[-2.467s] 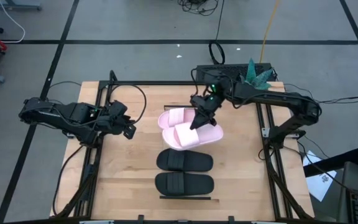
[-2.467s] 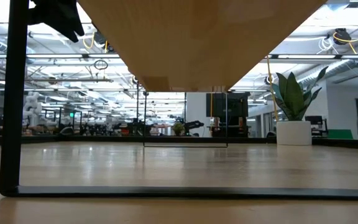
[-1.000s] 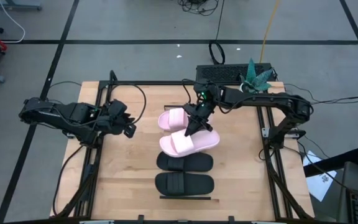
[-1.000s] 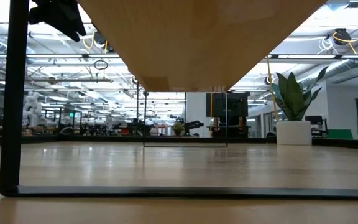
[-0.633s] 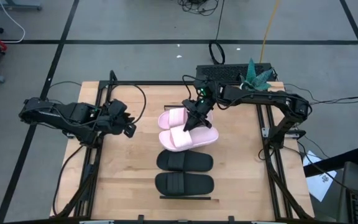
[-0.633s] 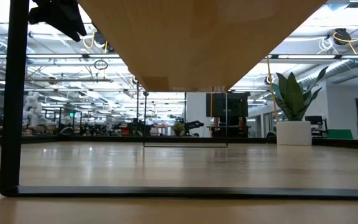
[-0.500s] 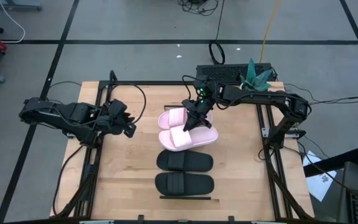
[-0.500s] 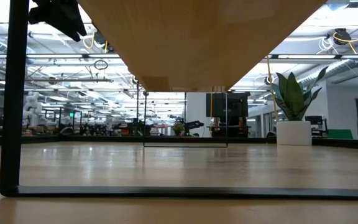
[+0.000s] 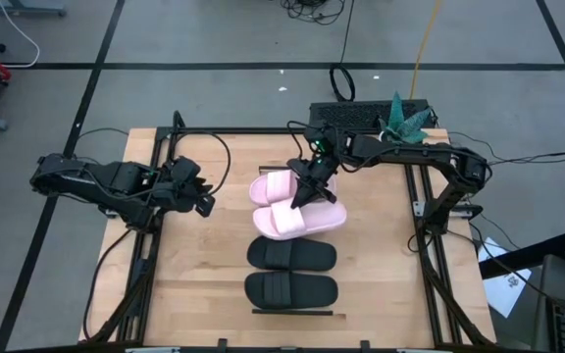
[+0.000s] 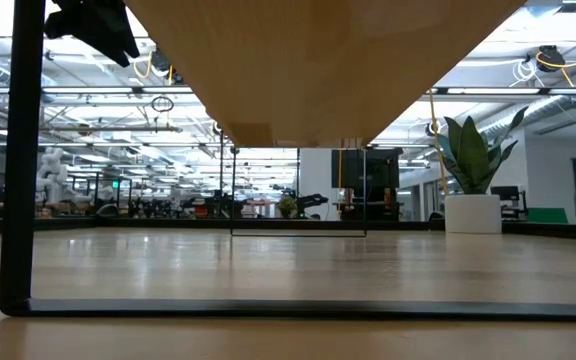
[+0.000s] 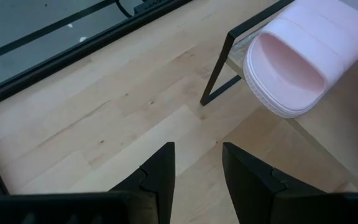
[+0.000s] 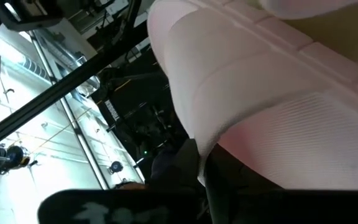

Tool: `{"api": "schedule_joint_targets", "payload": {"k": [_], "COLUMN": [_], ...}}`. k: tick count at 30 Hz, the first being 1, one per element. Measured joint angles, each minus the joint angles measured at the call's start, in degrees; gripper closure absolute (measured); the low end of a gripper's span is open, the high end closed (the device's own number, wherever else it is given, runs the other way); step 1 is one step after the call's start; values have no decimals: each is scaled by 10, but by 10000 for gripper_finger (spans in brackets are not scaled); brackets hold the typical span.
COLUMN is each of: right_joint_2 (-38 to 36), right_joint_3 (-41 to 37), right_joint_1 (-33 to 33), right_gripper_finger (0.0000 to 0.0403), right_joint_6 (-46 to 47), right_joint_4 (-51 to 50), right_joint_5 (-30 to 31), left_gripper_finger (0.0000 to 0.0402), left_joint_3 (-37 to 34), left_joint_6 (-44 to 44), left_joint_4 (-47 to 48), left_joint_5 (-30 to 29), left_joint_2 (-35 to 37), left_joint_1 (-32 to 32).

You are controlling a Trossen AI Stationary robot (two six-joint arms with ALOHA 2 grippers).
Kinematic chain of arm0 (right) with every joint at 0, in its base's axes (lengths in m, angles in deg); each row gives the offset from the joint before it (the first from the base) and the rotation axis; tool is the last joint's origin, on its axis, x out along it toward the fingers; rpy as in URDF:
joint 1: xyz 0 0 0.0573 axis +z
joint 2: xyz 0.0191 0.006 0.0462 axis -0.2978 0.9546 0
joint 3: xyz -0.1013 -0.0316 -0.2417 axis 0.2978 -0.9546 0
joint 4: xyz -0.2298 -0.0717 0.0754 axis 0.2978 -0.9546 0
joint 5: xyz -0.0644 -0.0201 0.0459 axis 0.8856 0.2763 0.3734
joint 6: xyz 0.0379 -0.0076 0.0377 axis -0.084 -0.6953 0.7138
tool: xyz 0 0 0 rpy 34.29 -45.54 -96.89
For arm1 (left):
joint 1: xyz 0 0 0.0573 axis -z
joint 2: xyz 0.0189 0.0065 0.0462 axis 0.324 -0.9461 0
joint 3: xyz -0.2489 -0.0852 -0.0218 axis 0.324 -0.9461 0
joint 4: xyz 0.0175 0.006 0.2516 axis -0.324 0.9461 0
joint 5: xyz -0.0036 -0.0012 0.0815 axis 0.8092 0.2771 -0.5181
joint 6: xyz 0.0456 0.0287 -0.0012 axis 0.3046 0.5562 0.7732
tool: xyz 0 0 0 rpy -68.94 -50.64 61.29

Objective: Pick and place slides into the shelf
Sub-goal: Put the pink slides on the shelf

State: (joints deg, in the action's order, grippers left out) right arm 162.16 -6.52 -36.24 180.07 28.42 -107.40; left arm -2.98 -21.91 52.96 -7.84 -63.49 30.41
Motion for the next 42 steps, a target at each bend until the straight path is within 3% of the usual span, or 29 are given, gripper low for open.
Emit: {"api": "schedule_joint_targets", "payload": {"k": [26, 42], "right_joint_2": [6, 6], "right_joint_3": [-36, -36], "right_joint_1": [-34, -5], "right_gripper_finger": [403, 403], "right_joint_6": [23, 32], "right_joint_4": [71, 75], "right_joint_5": [10, 4], "left_gripper_finger": [272, 272], "left_joint_3": [0, 0], "left_joint_6": [-4, -5], "left_joint_4": [-1, -3], "left_joint_5": [0, -15], "left_joint_2": [-1, -1], "left_joint_1": [0, 0]}}
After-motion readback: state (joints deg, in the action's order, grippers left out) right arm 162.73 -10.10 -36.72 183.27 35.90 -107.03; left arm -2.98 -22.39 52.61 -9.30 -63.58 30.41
